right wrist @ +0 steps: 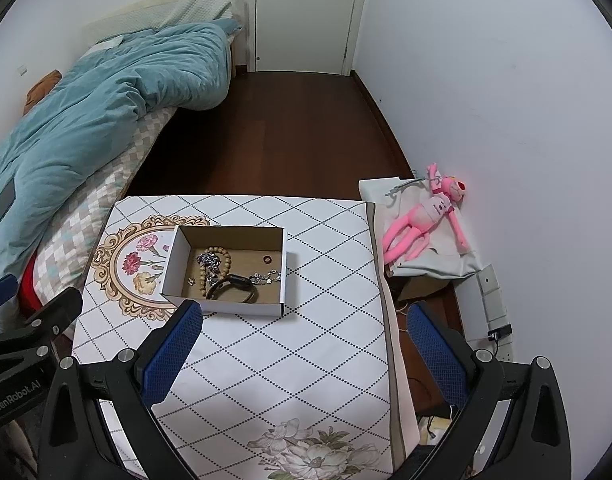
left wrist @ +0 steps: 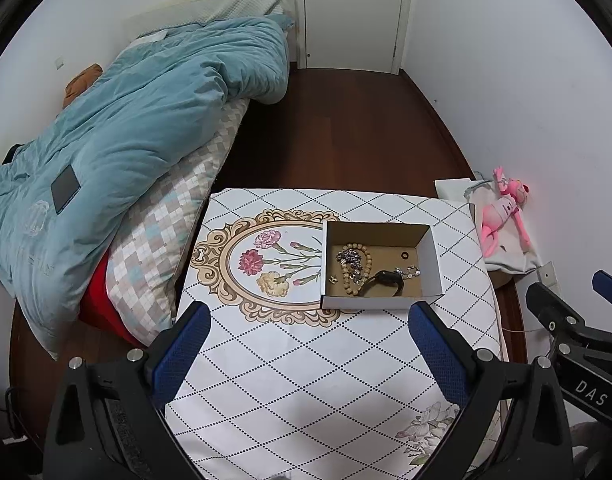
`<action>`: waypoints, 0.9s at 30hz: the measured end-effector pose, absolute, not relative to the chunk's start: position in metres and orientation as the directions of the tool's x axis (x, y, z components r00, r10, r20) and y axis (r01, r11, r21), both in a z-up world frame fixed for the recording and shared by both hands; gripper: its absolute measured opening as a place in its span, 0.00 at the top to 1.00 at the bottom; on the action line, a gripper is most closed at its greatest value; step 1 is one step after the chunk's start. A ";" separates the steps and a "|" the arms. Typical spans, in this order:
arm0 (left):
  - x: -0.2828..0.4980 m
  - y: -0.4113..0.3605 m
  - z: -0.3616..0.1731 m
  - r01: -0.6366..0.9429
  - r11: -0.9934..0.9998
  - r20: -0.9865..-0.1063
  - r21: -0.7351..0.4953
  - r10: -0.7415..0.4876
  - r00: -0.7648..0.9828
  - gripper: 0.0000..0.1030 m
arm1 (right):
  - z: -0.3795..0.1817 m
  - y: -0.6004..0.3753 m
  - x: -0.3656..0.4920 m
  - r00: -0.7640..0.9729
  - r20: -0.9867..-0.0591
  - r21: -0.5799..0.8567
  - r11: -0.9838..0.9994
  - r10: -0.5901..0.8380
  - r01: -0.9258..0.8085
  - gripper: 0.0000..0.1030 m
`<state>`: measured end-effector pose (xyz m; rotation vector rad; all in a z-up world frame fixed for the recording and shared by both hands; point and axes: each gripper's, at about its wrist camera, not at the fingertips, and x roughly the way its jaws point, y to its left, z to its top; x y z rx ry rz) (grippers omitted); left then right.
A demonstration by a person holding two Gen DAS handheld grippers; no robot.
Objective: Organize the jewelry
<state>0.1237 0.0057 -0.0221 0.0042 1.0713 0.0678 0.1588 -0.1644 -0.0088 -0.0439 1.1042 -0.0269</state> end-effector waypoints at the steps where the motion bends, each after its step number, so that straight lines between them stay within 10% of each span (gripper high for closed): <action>1: 0.124 0.006 -0.022 -0.054 0.998 -0.878 0.035 0.057 0.476 0.02 | -0.009 -0.164 0.159 0.450 -0.892 -0.050 0.999 -0.044 -0.001 0.00; 27: 0.121 0.008 -0.019 -0.041 0.998 -0.874 0.040 0.054 0.483 0.02 | -0.009 -0.162 0.153 0.446 -0.895 -0.035 0.999 -0.027 -0.009 0.00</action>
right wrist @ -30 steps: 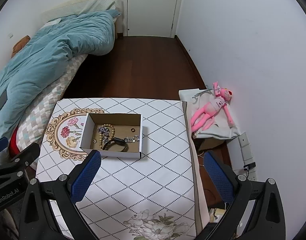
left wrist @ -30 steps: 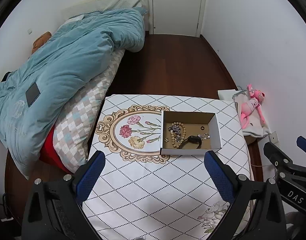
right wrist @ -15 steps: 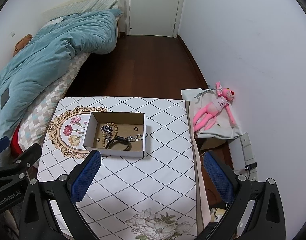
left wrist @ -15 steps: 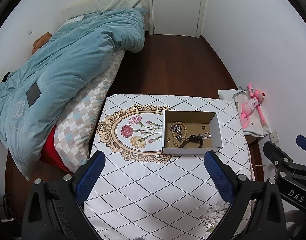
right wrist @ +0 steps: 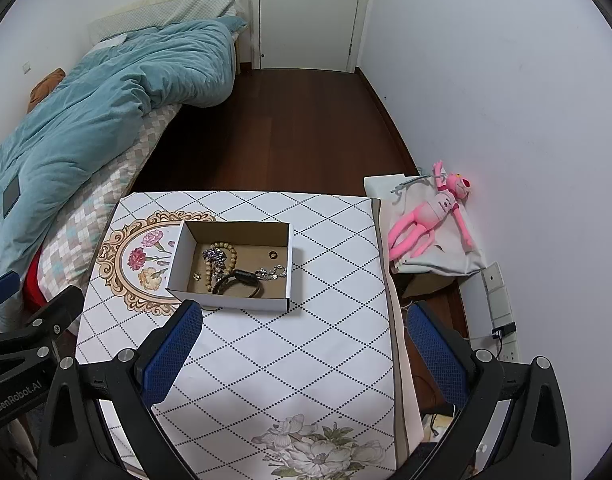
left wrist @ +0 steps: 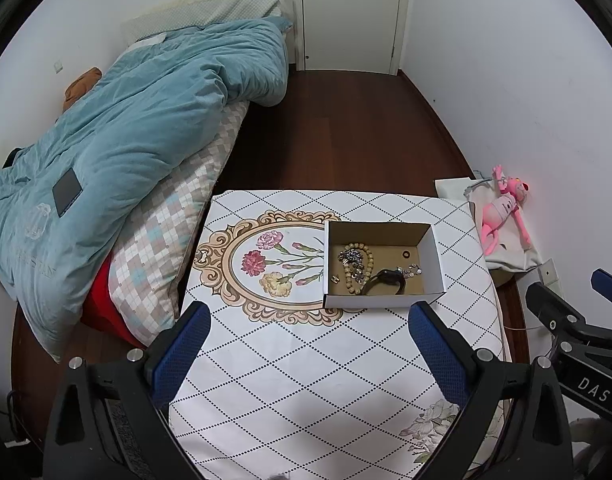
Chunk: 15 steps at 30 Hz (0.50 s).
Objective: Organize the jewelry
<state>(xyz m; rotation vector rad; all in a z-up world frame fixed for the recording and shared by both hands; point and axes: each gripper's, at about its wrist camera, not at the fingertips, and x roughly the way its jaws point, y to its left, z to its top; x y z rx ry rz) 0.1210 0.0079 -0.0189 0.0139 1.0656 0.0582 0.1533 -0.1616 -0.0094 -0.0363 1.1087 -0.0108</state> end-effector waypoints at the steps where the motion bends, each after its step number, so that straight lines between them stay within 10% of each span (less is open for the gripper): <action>1: 0.120 0.008 -0.018 -0.041 0.998 -0.873 0.039 0.054 0.484 0.02 | -0.009 -0.162 0.153 0.446 -0.894 -0.036 0.999 -0.027 -0.010 0.00; 15: 0.121 0.007 -0.014 -0.035 0.998 -0.870 0.043 0.055 0.490 0.02 | -0.008 -0.163 0.152 0.445 -0.895 -0.032 0.999 -0.024 -0.011 0.00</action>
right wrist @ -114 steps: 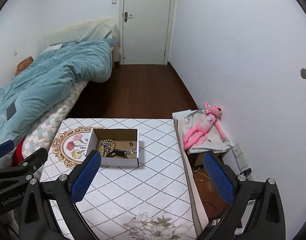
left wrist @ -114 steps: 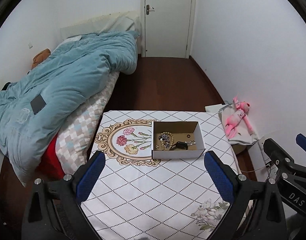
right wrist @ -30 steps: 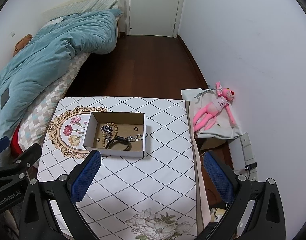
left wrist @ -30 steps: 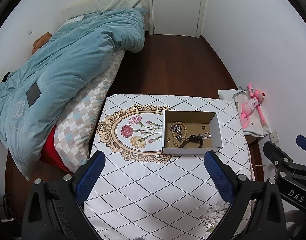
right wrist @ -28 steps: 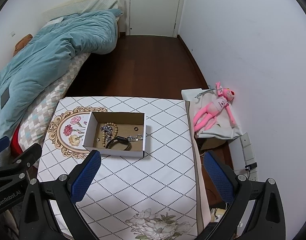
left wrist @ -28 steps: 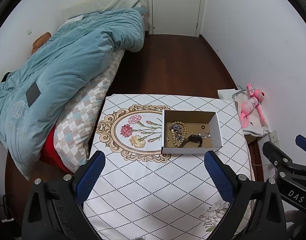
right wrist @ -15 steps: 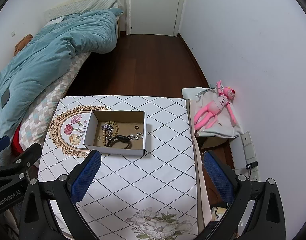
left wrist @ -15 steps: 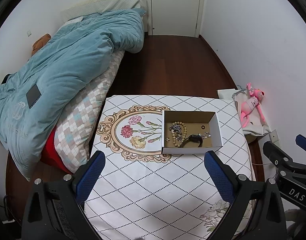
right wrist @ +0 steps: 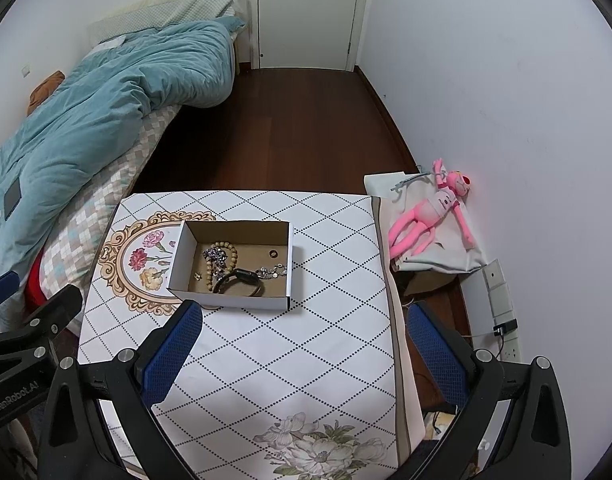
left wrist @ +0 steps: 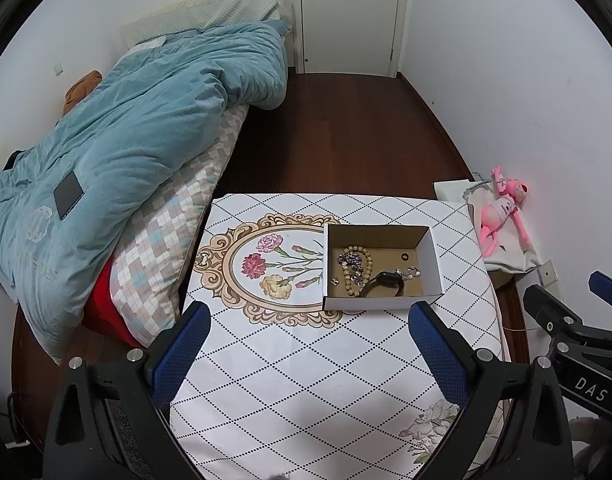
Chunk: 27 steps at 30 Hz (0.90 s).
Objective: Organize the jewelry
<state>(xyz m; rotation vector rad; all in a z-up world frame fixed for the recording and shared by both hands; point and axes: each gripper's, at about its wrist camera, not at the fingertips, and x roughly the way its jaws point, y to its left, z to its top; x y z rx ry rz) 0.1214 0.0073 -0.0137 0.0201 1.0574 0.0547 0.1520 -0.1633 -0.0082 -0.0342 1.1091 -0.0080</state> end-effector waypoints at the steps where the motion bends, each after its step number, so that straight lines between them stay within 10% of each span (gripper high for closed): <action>1: 0.121 0.007 -0.013 -0.036 0.998 -0.870 0.043 0.055 0.490 0.02 | -0.009 -0.164 0.153 0.445 -0.895 -0.031 0.999 -0.023 -0.011 0.00; 27: 0.121 0.008 -0.014 -0.033 0.999 -0.872 0.042 0.053 0.486 0.02 | -0.007 -0.164 0.151 0.443 -0.896 -0.029 1.000 -0.021 -0.010 0.00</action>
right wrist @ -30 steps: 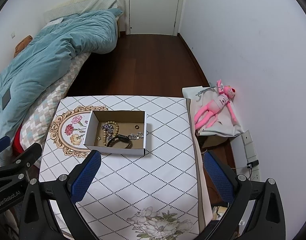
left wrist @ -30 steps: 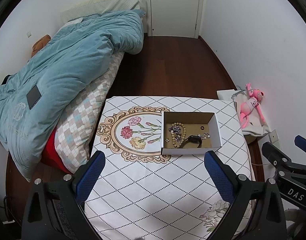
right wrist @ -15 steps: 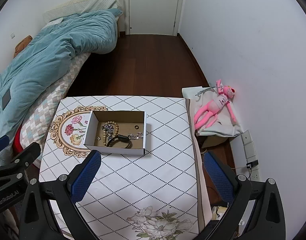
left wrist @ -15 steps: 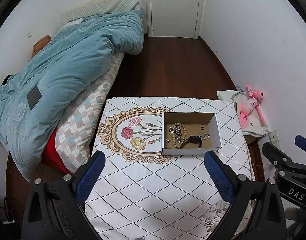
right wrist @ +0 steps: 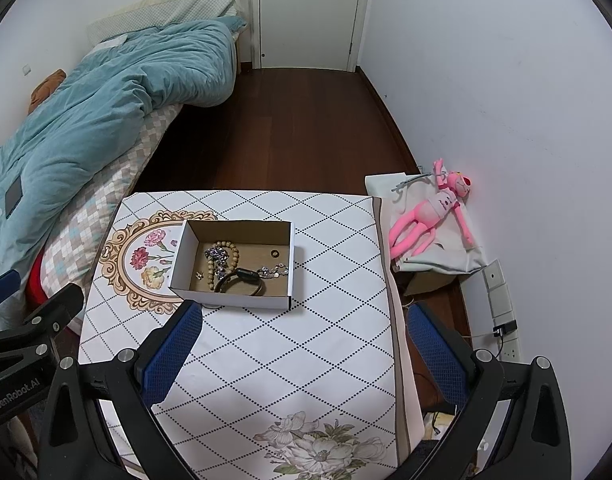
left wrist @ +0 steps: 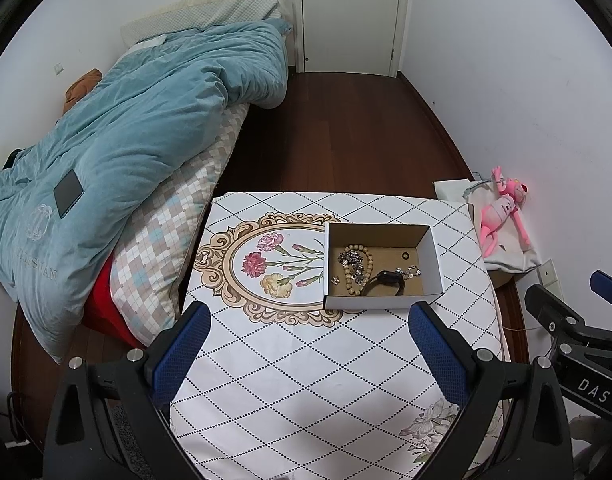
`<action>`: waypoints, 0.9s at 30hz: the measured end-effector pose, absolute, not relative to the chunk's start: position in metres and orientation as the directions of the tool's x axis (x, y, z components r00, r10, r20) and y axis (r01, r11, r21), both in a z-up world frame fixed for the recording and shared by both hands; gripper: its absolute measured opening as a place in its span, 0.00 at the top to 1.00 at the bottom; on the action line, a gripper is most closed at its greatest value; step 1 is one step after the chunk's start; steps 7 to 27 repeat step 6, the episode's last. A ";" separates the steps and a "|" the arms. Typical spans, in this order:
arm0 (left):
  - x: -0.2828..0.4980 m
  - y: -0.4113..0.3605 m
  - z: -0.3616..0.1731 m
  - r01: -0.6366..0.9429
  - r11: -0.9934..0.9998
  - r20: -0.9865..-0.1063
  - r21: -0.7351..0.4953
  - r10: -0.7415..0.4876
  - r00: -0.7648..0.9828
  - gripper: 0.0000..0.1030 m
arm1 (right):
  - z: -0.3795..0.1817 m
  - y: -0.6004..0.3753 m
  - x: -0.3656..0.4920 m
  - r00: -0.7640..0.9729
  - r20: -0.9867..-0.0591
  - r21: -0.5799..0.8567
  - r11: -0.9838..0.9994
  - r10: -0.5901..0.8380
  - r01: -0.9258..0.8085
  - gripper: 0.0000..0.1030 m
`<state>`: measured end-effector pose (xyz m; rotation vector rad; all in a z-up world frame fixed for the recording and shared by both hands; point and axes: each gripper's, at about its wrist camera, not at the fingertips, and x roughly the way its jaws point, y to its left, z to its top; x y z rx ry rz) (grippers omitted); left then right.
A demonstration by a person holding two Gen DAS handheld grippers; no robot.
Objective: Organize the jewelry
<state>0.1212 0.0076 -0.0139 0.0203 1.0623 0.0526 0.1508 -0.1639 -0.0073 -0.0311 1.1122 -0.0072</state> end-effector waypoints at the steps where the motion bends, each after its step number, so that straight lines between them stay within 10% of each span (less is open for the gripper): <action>1: 0.122 0.008 -0.014 -0.033 0.999 -0.873 0.039 0.050 0.484 0.02 | -0.008 -0.164 0.152 0.442 -0.897 -0.029 1.000 -0.021 -0.011 0.00; 27: 0.120 0.010 -0.016 -0.036 0.999 -0.872 0.035 0.048 0.487 0.02 | -0.008 -0.164 0.152 0.442 -0.897 -0.027 1.000 -0.020 -0.011 0.00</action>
